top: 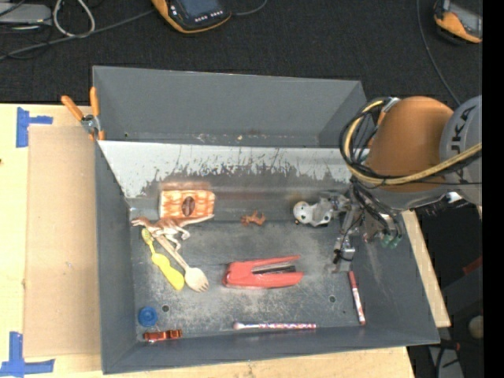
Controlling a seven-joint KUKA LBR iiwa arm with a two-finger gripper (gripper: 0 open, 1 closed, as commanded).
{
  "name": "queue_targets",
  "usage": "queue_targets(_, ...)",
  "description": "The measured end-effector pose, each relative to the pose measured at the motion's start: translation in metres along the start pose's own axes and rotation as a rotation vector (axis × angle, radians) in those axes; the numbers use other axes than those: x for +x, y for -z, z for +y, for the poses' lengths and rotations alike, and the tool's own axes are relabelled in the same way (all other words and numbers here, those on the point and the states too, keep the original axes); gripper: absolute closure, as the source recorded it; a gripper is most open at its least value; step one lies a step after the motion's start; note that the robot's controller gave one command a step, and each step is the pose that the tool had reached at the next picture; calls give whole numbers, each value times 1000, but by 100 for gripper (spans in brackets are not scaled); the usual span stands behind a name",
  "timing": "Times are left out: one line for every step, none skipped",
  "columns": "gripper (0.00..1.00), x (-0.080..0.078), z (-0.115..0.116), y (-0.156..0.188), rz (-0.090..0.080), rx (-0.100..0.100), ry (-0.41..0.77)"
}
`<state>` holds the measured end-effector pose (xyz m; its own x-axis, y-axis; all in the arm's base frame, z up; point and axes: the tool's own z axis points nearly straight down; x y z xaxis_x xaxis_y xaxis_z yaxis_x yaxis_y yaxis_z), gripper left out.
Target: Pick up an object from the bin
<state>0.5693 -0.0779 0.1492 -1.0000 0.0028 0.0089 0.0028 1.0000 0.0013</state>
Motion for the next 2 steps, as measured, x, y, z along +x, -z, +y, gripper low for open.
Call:
queue_targets(0,-2,1,4,-8,1,3)
queue_targets(0,-11,53,-63,-9,1,74)
